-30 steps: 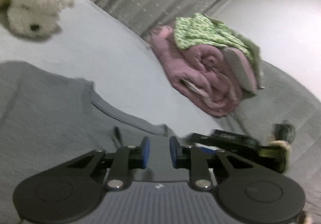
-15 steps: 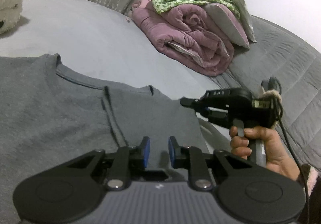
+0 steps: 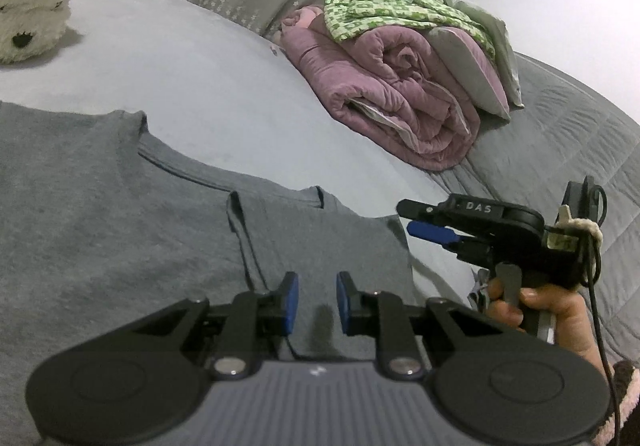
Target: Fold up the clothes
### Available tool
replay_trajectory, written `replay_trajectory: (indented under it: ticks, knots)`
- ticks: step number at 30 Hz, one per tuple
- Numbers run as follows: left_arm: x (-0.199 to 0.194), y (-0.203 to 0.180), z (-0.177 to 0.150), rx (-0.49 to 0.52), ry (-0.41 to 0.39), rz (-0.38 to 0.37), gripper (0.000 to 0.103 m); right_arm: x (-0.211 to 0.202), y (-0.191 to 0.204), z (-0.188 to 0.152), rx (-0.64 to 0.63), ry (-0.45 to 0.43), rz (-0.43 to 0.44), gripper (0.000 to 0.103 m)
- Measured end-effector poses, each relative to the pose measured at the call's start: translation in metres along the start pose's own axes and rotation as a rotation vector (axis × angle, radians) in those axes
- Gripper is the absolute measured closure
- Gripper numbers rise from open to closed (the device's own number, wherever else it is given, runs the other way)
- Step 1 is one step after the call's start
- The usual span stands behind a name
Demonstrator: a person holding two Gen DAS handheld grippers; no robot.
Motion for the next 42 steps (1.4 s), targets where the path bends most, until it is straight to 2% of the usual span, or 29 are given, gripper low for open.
replay_trajectory:
  ticks: [2, 3, 4, 6, 9, 13, 15, 16, 17, 18, 20, 21, 25, 29, 39, 42]
  knots:
    - [0.000, -0.001, 0.000, 0.001, 0.001, -0.006, 0.083, 0.008, 0.006, -0.007, -0.059, 0.019, -0.020, 0.067]
    - [0.001, -0.001, 0.000, -0.002, 0.003, -0.013, 0.083, 0.013, 0.008, -0.011, -0.089, 0.031, -0.036, 0.073]
    - [0.001, -0.002, 0.000, -0.008, 0.005, -0.028, 0.083, 0.017, 0.010, -0.015, -0.116, 0.039, -0.050, 0.095]
    - [0.001, -0.002, 0.000, -0.022, 0.011, -0.059, 0.083, 0.021, 0.006, -0.016, -0.139, 0.026, -0.060, 0.097]
    - [0.003, -0.003, -0.002, -0.060, 0.041, -0.121, 0.082, 0.016, -0.012, -0.012, -0.051, -0.017, -0.055, 0.098]
    - [0.012, -0.005, -0.012, -0.029, 0.101, -0.097, 0.081, 0.020, -0.033, -0.013, 0.010, -0.019, -0.076, 0.098]
    - [0.012, -0.006, -0.013, -0.017, 0.104, -0.088, 0.081, 0.019, -0.032, -0.013, 0.001, -0.011, -0.074, 0.097]
    - [0.012, -0.006, -0.013, -0.018, 0.104, -0.088, 0.081, 0.017, -0.031, -0.013, -0.005, -0.006, -0.075, 0.093]
    - [0.011, -0.005, -0.013, -0.025, 0.106, -0.090, 0.081, 0.013, -0.029, -0.011, -0.003, -0.001, -0.078, 0.082]
    - [0.010, -0.004, -0.012, -0.035, 0.111, -0.095, 0.081, 0.008, -0.026, -0.009, -0.005, 0.004, -0.078, 0.081]
    - [0.007, -0.002, -0.009, -0.070, 0.124, -0.114, 0.081, -0.005, -0.021, -0.010, -0.009, 0.017, -0.055, 0.069]
    - [0.005, 0.000, -0.008, -0.087, 0.128, -0.123, 0.081, -0.014, -0.019, -0.012, -0.006, 0.029, -0.041, 0.067]
    - [0.002, 0.004, -0.004, -0.124, 0.176, -0.139, 0.081, -0.044, -0.018, -0.028, 0.029, 0.103, 0.021, 0.067]
    - [0.001, 0.000, -0.006, -0.080, 0.249, -0.135, 0.082, -0.072, -0.022, -0.048, 0.066, 0.152, 0.074, 0.066]
    - [-0.007, -0.015, -0.008, 0.019, 0.341, -0.154, 0.082, -0.108, -0.030, -0.078, 0.241, 0.186, 0.247, 0.064]
    - [-0.009, -0.025, -0.009, 0.025, 0.344, -0.218, 0.082, -0.107, -0.025, -0.084, 0.260, 0.194, 0.309, 0.064]
Point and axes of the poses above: each gripper's, at about its wrist camera, not at the fingertips, and x roughly the way its jaws point, y to its left, z to its top, the point moved 3 cm from there along x, roughly the way its jaws point, and after that the axes turned 10 degrees about -y, right-handed, at the moved point
